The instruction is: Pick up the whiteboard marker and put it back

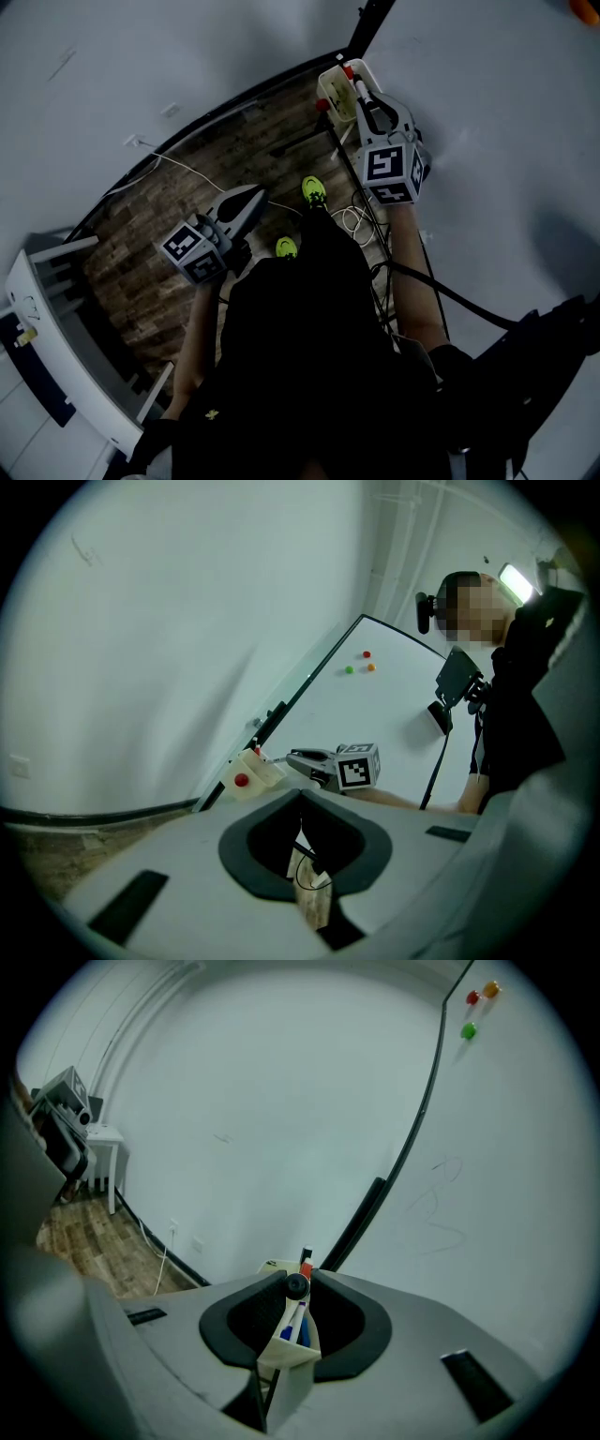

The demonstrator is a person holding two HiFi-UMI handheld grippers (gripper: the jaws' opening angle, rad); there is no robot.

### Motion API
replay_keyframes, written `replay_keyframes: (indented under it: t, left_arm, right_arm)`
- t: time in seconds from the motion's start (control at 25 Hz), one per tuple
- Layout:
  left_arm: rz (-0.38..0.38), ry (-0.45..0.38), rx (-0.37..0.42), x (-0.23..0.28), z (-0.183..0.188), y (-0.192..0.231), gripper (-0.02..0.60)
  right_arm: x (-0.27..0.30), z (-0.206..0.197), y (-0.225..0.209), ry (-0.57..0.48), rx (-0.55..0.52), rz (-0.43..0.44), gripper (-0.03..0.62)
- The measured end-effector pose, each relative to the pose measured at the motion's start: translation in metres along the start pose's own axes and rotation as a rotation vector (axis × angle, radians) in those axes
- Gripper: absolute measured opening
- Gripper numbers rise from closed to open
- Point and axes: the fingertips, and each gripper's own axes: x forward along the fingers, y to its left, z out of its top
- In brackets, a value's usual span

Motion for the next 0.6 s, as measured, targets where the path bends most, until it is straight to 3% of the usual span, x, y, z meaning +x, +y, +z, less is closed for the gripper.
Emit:
replay_keyframes:
  t: [0.6]
  left_arm:
    - [-0.006, 0.002, 0.002, 0.0003, 0.0000, 0.0001, 0.020]
  right_arm:
    - [0.0004, 0.0016, -0.0018, -0.004, 0.023, -0.013, 0.097]
